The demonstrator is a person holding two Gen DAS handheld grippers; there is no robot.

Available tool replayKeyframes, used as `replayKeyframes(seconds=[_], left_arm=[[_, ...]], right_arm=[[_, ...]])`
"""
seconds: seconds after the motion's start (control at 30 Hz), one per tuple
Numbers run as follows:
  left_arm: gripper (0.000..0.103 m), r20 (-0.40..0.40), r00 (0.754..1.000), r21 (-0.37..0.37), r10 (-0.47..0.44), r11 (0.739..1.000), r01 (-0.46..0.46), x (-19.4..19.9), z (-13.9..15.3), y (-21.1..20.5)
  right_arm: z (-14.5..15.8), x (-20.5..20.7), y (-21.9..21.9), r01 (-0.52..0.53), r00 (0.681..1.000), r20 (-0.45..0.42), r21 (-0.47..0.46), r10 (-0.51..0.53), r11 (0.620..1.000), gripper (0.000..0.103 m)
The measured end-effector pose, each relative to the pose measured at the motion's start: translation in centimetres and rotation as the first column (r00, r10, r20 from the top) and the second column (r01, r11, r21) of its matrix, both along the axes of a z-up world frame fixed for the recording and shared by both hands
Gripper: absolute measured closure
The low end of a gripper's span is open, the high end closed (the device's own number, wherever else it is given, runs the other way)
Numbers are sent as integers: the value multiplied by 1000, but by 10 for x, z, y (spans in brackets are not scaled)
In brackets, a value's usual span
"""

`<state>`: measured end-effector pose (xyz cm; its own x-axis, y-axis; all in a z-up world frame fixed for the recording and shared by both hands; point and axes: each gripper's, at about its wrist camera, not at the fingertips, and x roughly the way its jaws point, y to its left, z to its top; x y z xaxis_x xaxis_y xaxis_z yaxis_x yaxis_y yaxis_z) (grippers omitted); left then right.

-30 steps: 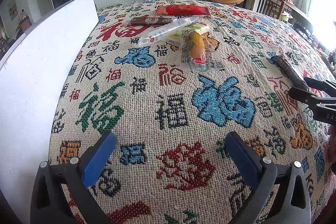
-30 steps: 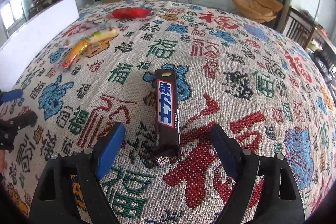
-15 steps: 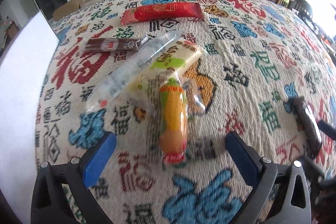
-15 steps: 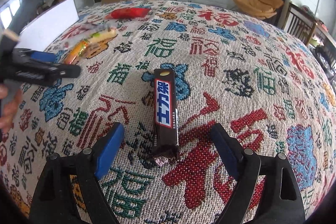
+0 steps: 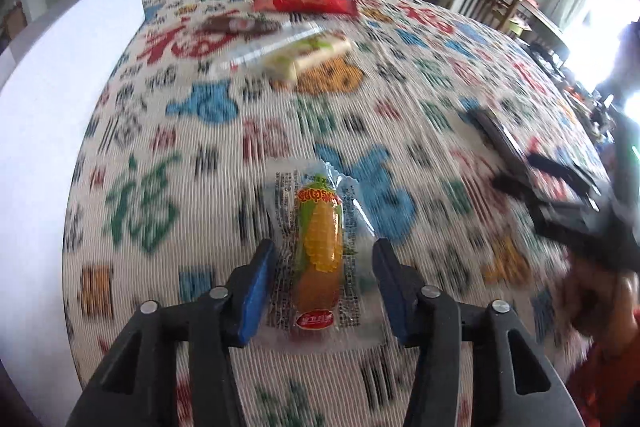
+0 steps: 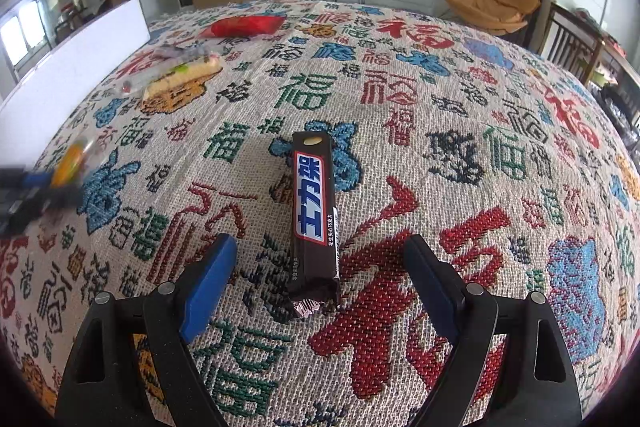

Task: Organize snacks
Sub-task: 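Grasp the clear-wrapped corn snack with the left tool while the right tool holds the chocolate bar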

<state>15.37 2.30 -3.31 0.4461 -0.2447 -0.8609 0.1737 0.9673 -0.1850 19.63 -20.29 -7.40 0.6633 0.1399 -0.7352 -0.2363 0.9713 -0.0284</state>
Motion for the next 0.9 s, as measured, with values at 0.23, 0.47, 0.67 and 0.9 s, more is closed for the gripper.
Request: replayKeyframes(seconds=[0.23, 0.47, 0.67, 0.9], left_arm=[[7, 77, 997, 175, -8, 985, -6, -10, -10, -12], [0, 143, 990, 153, -11, 988, -11, -10, -17, 0], [0, 147, 989, 155, -7, 988, -16, -10, -18, 0], [0, 147, 989, 155, -7, 988, -16, -10, -18, -1]], right_arm=[[0, 0, 0, 2, 1000, 2, -6, -2, 1000, 16], [0, 0, 0, 3, 1000, 2, -6, -3, 1000, 16], [0, 0, 0, 3, 1000, 2, -7, -3, 1000, 16], [0, 0, 0, 3, 1000, 1, -6, -3, 1000, 16]])
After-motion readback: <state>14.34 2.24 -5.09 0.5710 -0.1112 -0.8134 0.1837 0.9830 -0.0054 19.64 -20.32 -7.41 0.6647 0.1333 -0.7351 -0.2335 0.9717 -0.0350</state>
